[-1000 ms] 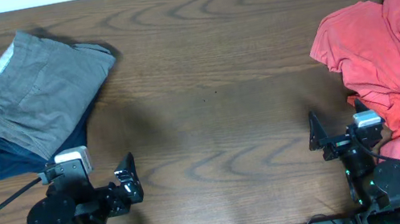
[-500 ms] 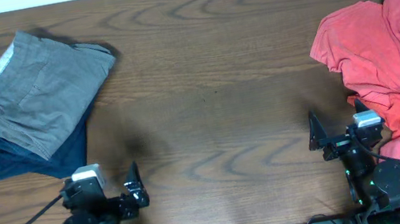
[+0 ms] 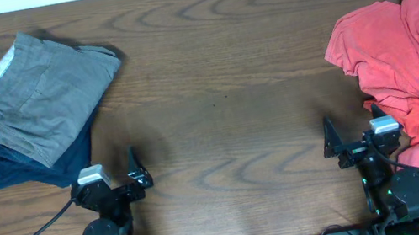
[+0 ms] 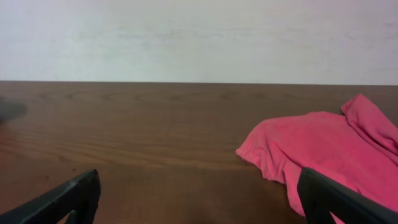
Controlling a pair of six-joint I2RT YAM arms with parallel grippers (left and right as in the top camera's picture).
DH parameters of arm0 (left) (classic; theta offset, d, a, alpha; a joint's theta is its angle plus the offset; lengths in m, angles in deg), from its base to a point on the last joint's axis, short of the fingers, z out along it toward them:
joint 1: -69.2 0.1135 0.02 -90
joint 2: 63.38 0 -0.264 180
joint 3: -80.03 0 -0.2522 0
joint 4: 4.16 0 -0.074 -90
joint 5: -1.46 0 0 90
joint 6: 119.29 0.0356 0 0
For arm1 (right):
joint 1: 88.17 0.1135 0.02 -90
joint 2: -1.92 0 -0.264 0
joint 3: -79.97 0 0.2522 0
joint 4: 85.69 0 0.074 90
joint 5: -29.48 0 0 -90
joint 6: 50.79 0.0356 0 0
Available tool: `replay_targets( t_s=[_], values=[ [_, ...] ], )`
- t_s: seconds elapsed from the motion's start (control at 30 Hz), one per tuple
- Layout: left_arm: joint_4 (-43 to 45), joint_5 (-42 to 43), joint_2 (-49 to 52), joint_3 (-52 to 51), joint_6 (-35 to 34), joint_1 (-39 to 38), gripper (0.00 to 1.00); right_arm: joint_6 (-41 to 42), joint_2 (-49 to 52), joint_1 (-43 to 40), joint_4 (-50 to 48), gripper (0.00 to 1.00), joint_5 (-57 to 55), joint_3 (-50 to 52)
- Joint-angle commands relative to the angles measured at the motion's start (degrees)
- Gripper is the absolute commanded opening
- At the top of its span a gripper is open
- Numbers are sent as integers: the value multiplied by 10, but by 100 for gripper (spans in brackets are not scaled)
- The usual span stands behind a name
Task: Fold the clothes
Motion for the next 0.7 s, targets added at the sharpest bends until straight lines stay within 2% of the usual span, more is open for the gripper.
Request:
replay_targets(
  t_s=[0.0,0.67],
  values=[
    [-9,-8,-6,-18,10,16,98,-9,-4,2,2,99,4,0],
    [-9,8,-5,-18,8,22,98,-8,-4,2,2,99,3,0]
  ],
)
